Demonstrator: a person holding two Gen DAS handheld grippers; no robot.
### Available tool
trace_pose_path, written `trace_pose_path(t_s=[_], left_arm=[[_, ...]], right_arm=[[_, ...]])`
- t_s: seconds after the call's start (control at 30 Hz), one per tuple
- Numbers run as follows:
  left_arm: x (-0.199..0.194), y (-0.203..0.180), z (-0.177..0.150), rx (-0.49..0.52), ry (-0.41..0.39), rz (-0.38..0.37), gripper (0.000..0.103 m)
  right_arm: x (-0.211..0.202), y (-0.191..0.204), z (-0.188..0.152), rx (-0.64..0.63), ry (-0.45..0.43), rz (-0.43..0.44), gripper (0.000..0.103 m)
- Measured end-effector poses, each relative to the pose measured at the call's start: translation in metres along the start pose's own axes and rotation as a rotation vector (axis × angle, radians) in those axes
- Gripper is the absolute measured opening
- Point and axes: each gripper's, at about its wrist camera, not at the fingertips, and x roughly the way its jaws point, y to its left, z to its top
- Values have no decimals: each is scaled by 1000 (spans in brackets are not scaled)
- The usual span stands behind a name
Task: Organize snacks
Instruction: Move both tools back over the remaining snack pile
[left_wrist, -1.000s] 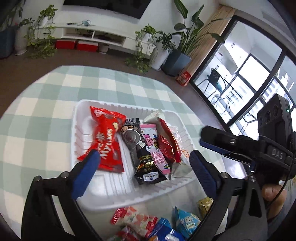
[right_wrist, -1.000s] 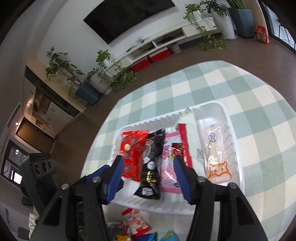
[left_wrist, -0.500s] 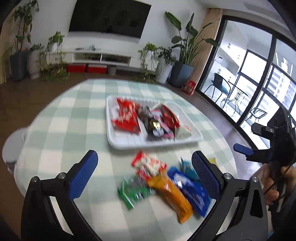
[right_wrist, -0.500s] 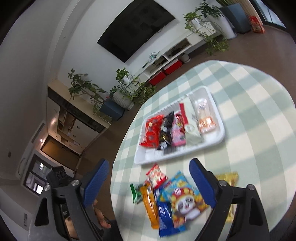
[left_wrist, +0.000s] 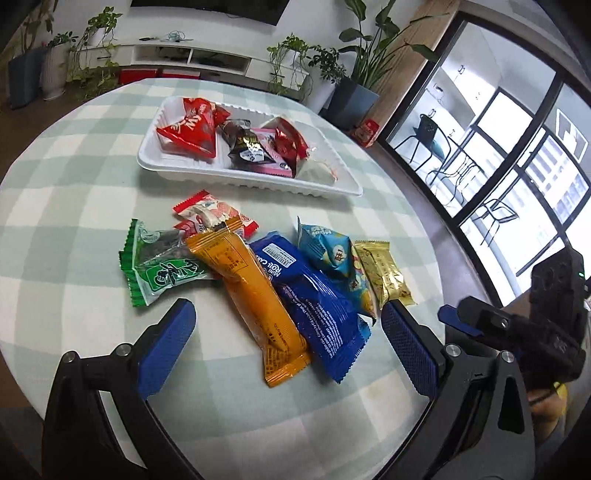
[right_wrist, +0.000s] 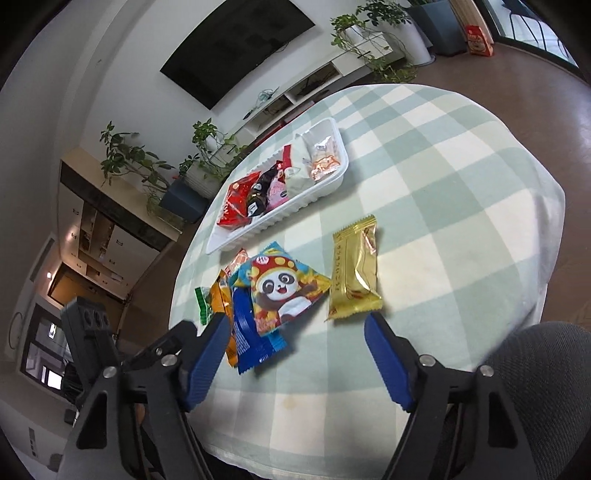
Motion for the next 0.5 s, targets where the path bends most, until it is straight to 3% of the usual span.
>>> trace_pose_path(t_s=[0.07,0.13,0.2,0.27,0.5], left_arm=[[7,2,2,-13,11,1,100],[14,5,3,-30,28,5,87],[19,10,6,-45,42,3,67],[24,13,8,-49,56,8,58],[34,24,11,-49,90,57,57]], right_arm=[[-3,3,-7,-38,-5,-3,75],[-3,7,-10,-76,-7,-7,73],[-1,8,-12,-91,-2,-4,70],[-1,9,-13,-94,-1,-2,65],[-2,10,-14,-111,-6,0,61]])
